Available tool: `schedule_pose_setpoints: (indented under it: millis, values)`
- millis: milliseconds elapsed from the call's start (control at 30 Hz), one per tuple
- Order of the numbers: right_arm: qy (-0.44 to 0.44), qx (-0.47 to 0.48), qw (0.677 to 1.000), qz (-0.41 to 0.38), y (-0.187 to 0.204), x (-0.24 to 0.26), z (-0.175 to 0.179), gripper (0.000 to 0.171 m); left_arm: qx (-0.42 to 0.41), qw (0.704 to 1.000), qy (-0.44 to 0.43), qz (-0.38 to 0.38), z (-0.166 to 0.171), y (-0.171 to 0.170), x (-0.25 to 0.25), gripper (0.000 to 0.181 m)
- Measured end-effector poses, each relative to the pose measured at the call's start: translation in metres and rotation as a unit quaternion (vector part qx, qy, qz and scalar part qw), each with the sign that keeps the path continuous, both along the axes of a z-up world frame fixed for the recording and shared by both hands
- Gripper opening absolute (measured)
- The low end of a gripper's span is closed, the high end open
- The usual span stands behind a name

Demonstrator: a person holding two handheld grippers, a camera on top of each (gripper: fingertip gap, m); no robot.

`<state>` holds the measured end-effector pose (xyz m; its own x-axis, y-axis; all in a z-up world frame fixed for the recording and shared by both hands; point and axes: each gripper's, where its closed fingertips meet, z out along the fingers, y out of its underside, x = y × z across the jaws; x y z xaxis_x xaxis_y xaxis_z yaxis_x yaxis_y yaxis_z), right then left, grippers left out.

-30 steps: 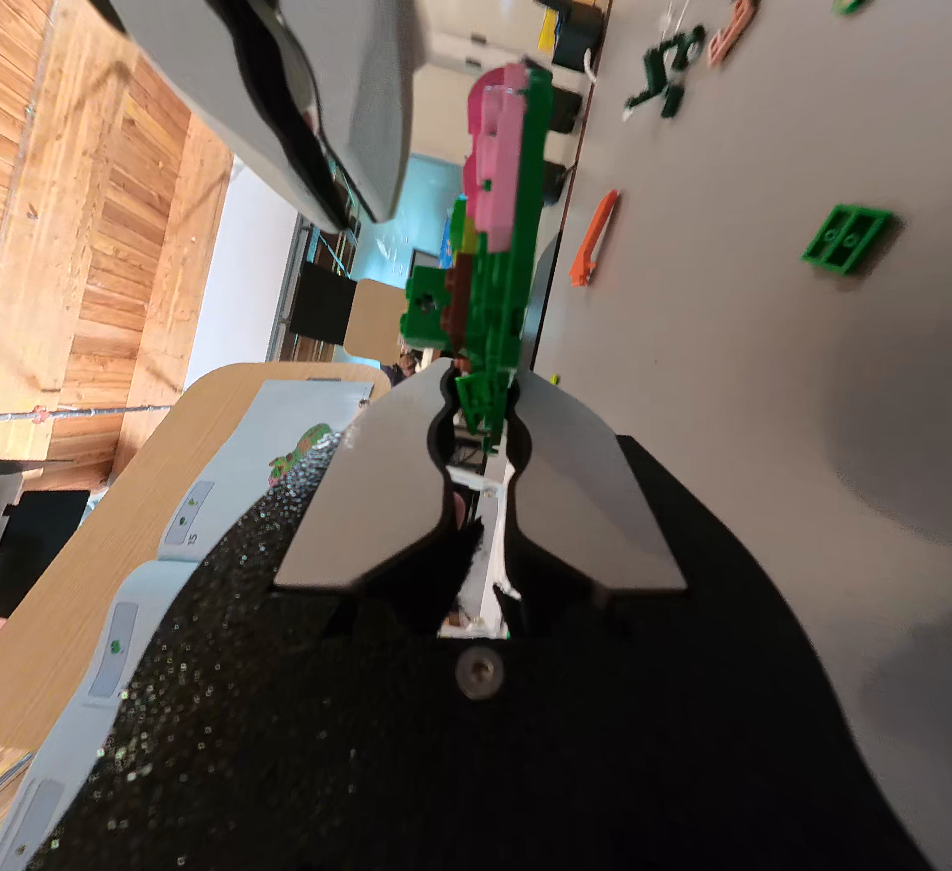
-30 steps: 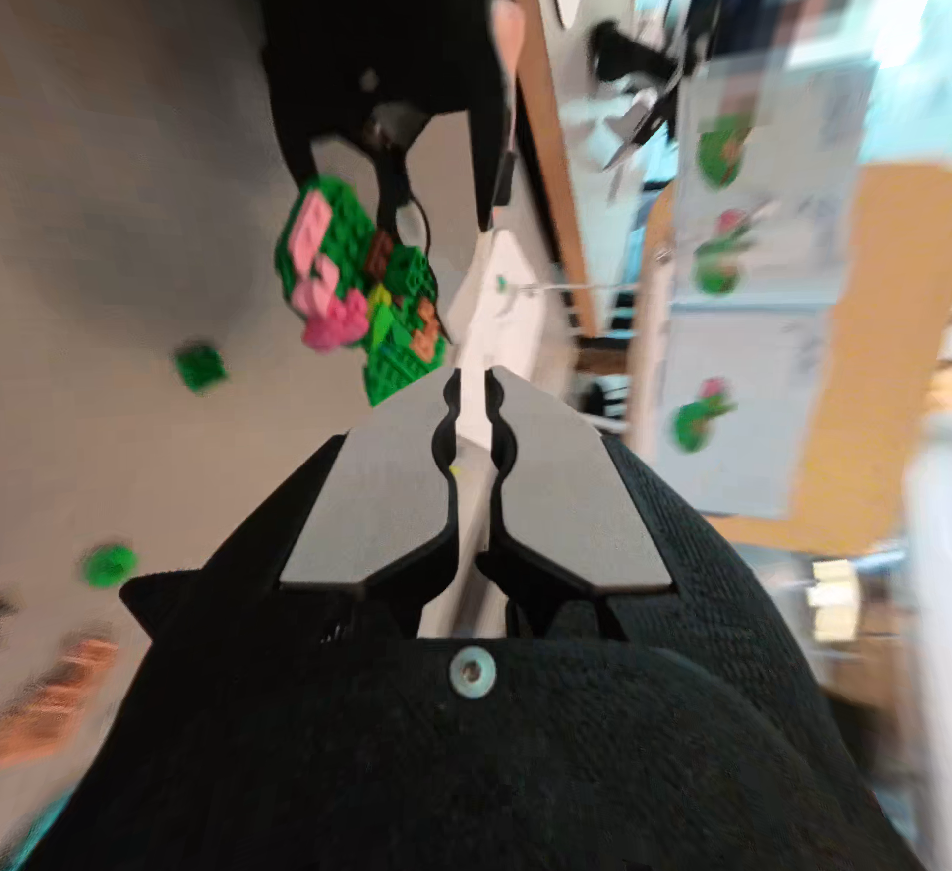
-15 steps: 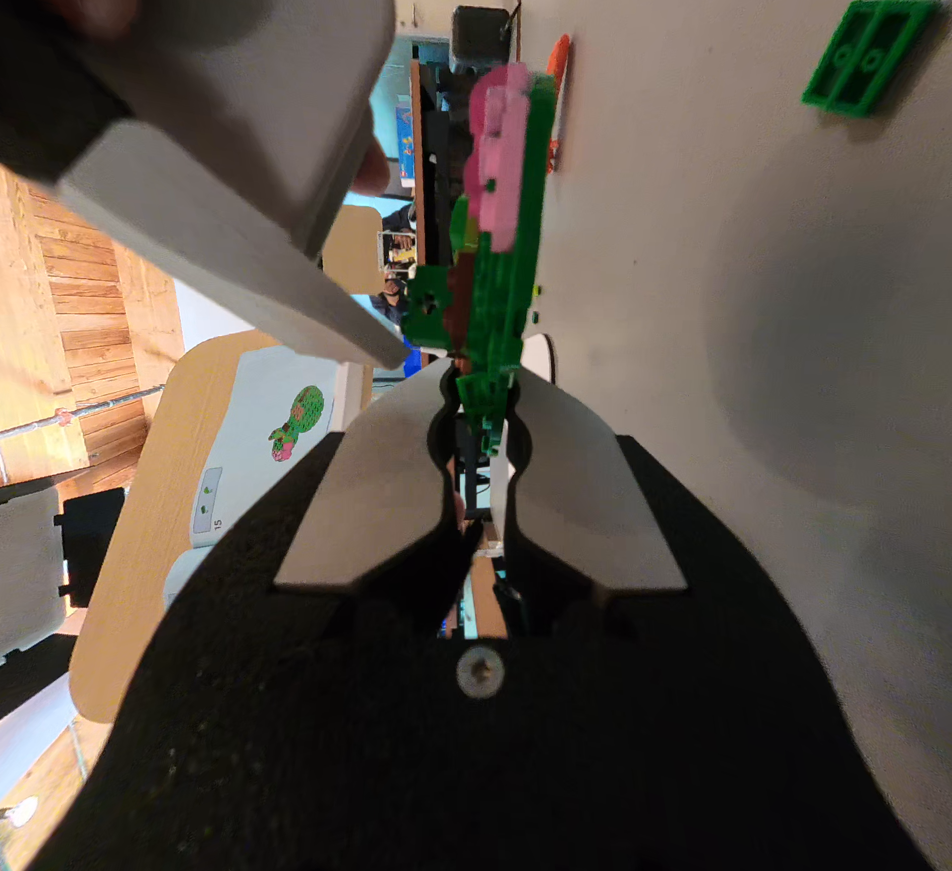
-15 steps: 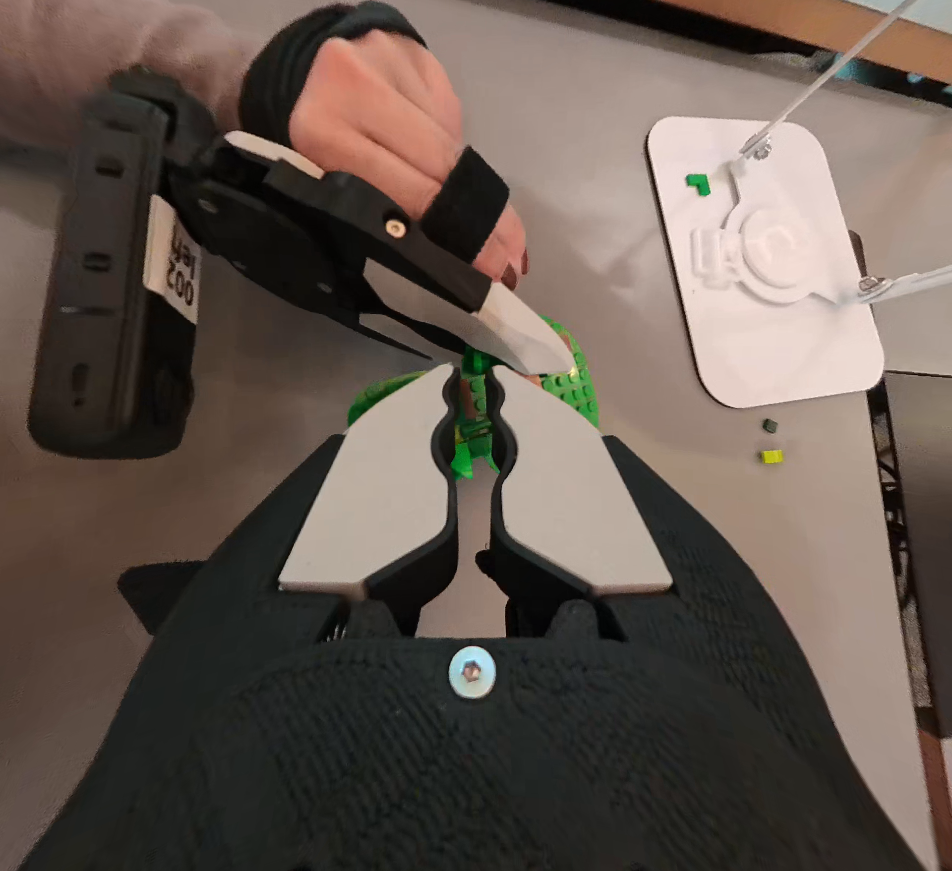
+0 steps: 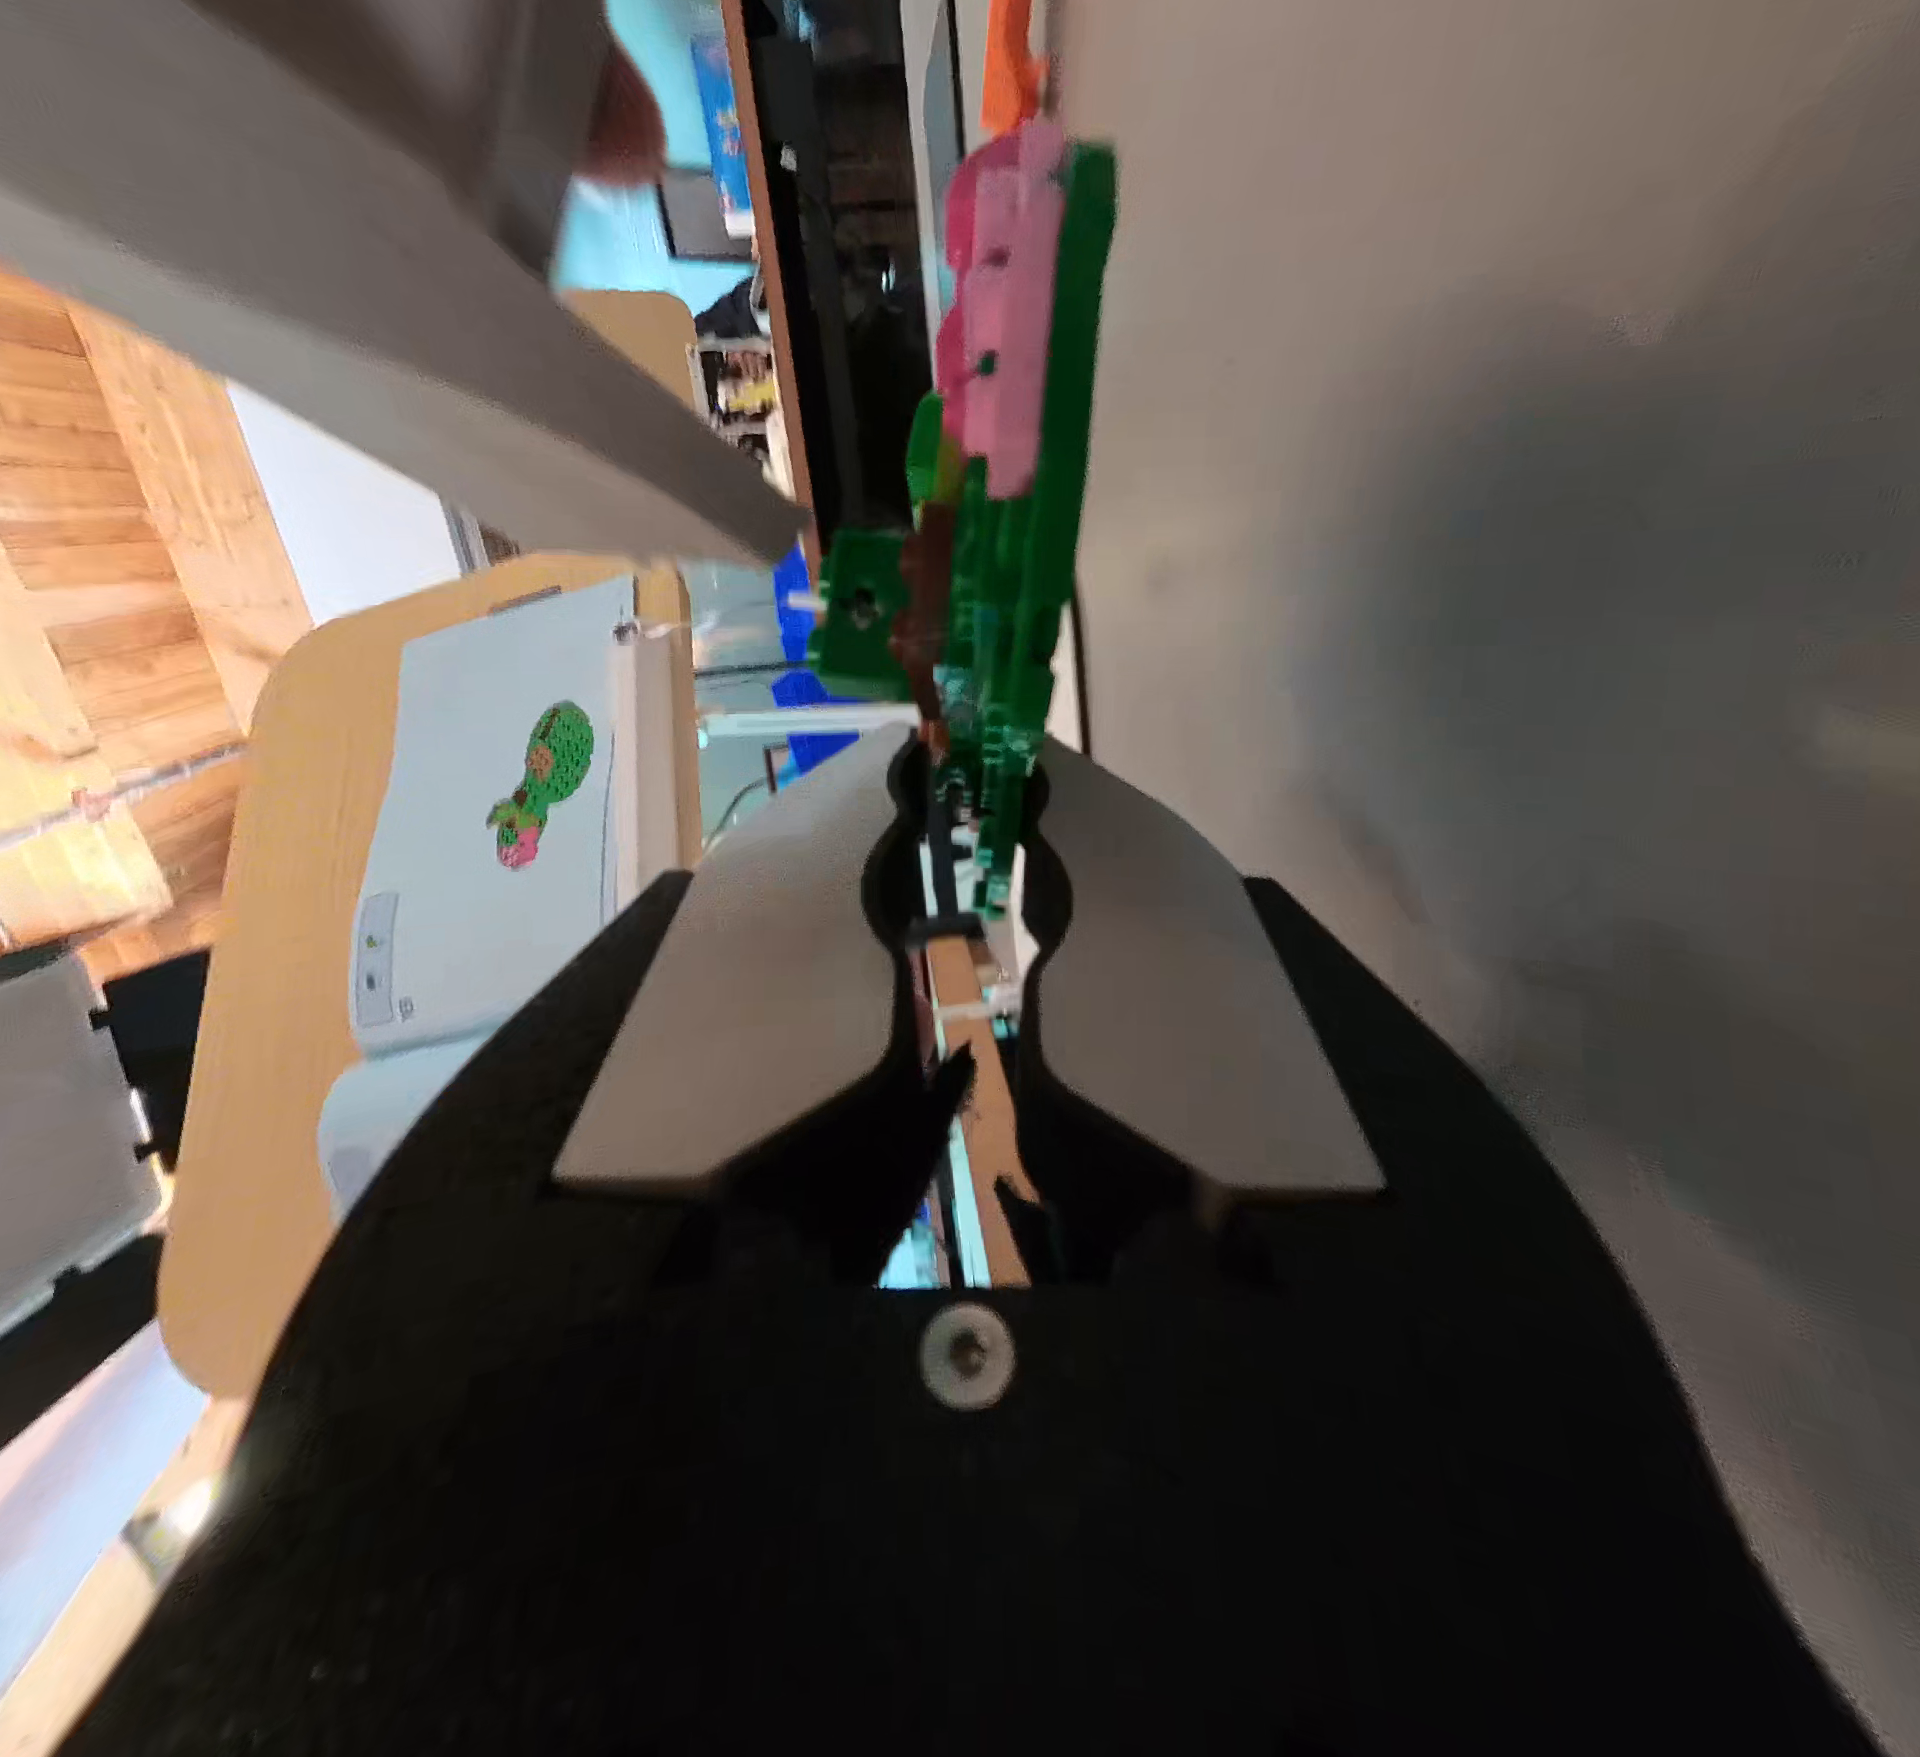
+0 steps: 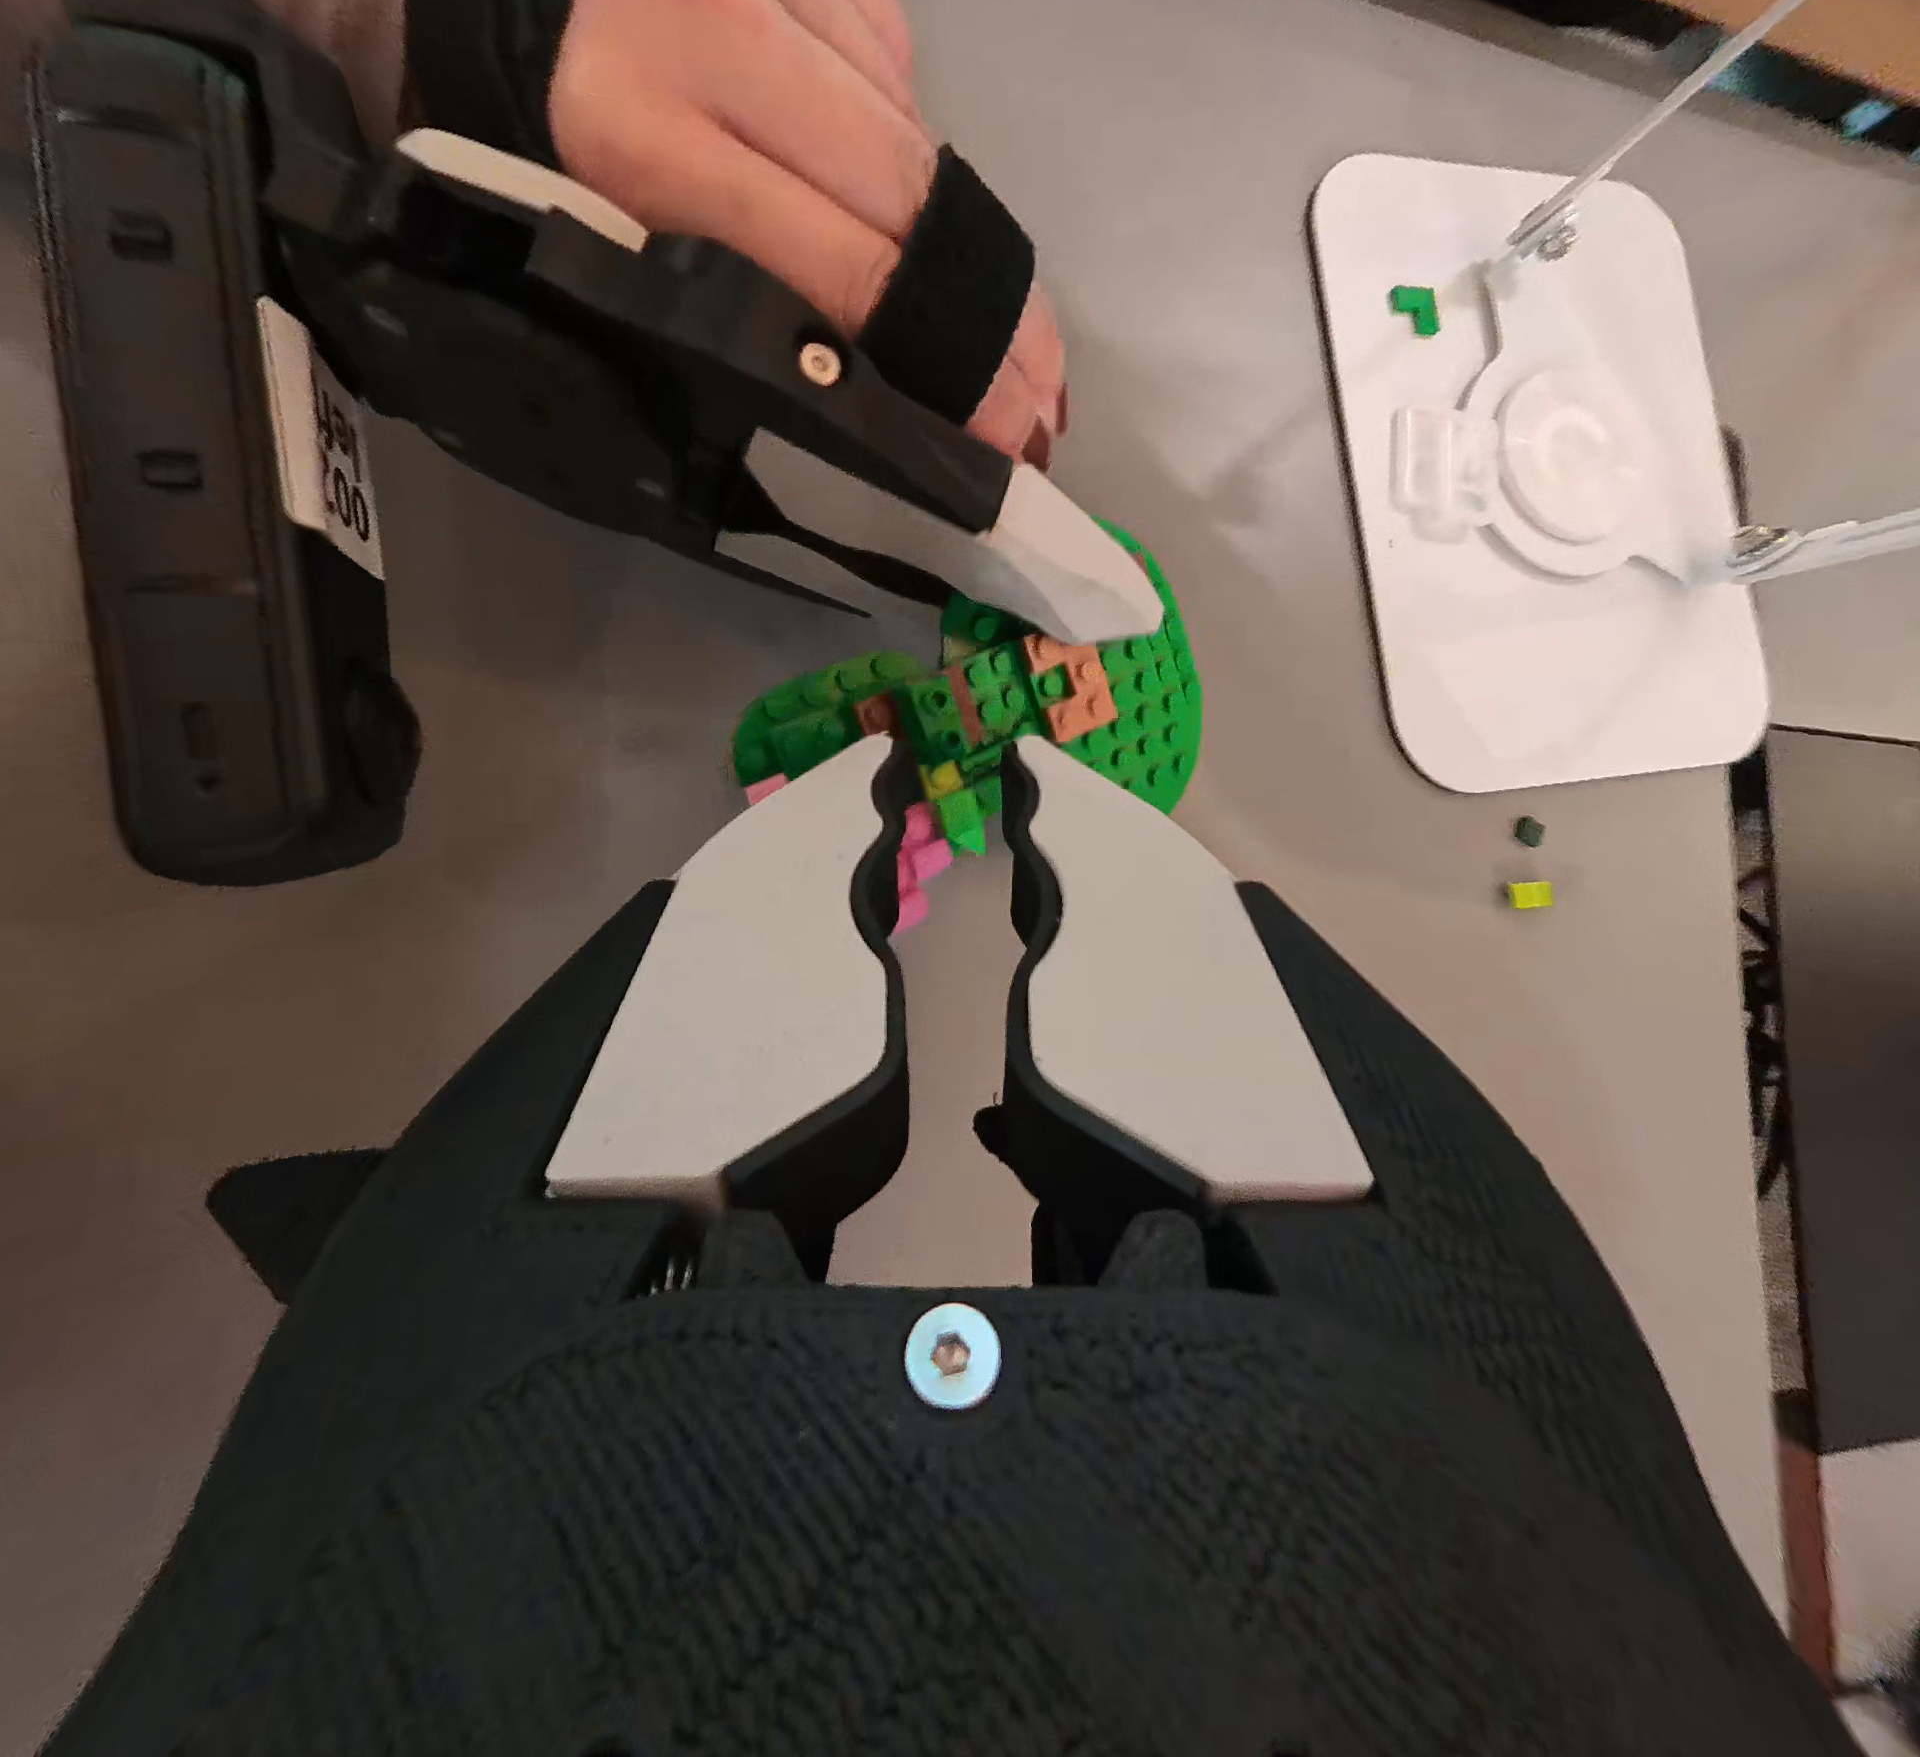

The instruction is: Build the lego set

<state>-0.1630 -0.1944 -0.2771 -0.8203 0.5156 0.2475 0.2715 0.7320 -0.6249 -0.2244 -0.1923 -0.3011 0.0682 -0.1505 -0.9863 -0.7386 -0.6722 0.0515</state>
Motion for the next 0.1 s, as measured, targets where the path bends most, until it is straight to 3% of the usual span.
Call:
schedule_pose_setpoints:
  millis: [33,100]
  values:
    - [0.016,0.0,1.0,-0.002,0.002,-0.001,0.003,0.015,0.005,1.0,-0.001,0.018,0.002,-0.004,-0.007,0.014]
    - [0.044,-0.006,0.999,-0.008,0.005,-0.003,0.008,0.014,0.029,0.999,0.004,0.045,0.011,-0.014,-0.024,0.014]
